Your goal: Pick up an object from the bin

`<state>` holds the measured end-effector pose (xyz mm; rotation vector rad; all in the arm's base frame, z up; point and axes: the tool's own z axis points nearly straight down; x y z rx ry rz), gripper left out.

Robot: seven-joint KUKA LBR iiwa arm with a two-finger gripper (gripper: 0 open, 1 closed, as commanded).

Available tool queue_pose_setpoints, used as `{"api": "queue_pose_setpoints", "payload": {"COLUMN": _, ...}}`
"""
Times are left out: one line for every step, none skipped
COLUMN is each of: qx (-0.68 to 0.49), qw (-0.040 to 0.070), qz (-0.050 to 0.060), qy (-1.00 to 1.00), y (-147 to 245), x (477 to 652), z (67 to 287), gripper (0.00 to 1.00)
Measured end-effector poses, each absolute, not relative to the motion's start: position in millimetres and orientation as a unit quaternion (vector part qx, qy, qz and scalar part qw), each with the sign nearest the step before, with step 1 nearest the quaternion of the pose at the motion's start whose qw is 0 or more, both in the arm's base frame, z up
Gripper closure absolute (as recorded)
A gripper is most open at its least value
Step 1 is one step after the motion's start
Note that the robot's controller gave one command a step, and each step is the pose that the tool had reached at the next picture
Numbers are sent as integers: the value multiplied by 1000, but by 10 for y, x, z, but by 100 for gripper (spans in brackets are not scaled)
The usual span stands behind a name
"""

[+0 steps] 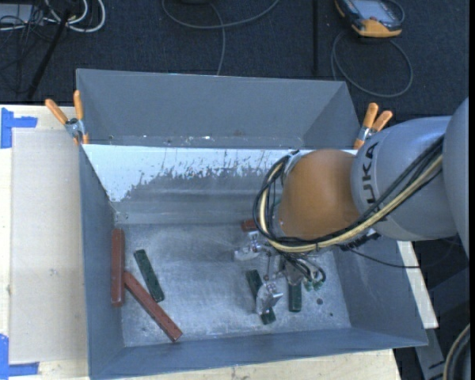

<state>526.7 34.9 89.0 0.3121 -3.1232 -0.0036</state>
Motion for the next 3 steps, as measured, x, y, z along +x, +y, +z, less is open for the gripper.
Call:
{"api": "queue_pose_setpoints", "payload": {"qx": 187, "qw": 1, "qz": 0, "qy": -982, "y": 8, "x": 5281, "z": 828, "gripper": 100}}
{"api": "queue_pose_setpoints", "payload": {"qx": 187, "qw": 1, "qz": -1, "qy": -982, "y": 7, "x": 5281, "z": 828, "gripper": 100}}
{"api": "queue_pose_setpoints", "payload": {"qx": 179, "qw": 0, "qz": 0, "qy": -984, "y": -57, "x": 5314, "z": 2193, "gripper": 100}}
